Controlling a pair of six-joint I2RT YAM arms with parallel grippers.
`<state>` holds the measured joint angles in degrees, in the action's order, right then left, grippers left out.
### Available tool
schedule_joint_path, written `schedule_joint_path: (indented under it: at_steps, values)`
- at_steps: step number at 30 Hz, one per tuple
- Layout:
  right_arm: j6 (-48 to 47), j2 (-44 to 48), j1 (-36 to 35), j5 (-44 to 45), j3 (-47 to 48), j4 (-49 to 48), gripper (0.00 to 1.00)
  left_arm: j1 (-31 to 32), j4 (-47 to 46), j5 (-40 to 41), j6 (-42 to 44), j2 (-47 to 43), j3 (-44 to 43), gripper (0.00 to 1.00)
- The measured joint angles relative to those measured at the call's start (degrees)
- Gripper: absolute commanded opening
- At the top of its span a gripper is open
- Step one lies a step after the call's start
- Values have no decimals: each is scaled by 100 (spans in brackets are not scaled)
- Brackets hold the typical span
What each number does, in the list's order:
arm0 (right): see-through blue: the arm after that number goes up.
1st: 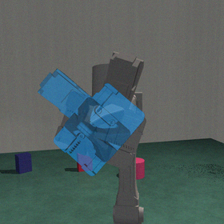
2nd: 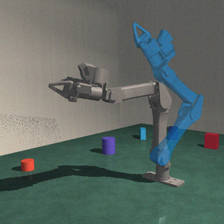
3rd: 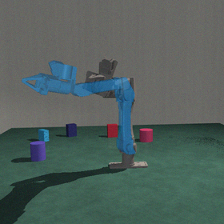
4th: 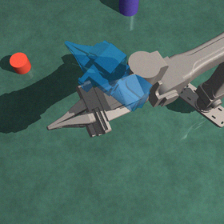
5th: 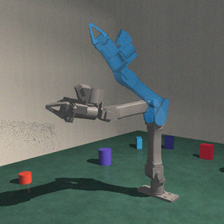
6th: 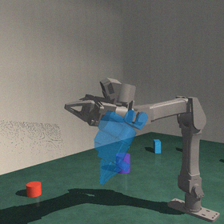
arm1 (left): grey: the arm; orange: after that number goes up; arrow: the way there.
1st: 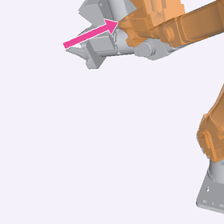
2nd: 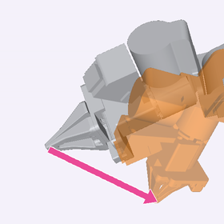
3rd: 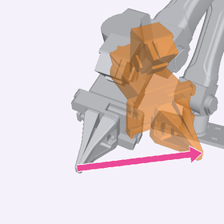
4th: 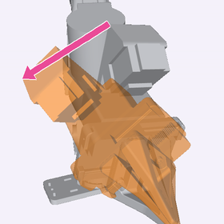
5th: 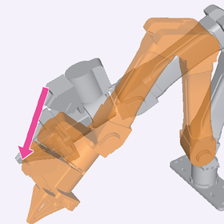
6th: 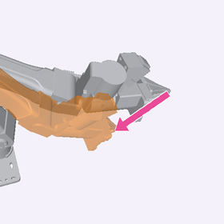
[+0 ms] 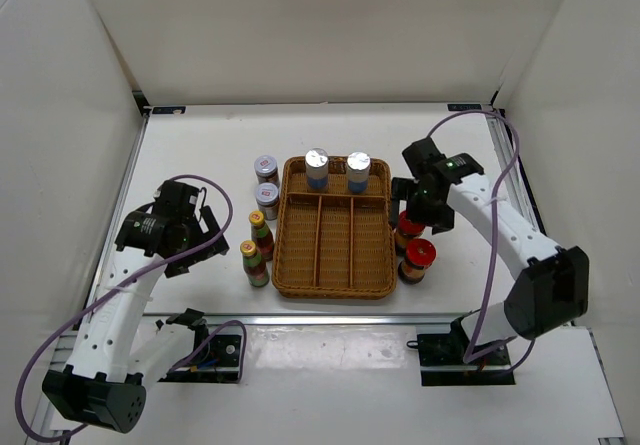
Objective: Organize the condiment bottles
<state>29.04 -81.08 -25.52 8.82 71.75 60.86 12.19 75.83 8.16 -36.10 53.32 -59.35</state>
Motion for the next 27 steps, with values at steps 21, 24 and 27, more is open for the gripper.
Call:
schedule_joint_path:
  at_steps: [21,24,27]
  values:
    - [-120,-562,55,734,881,415,22,0,0,0,4,63,0,100]
    - [-188,-516,-133,844,1639,505,21,0,2,0,4,63,0,100]
    - [-280,-546,-505,807,2225,522,18,0,0,-2,4,63,0,100]
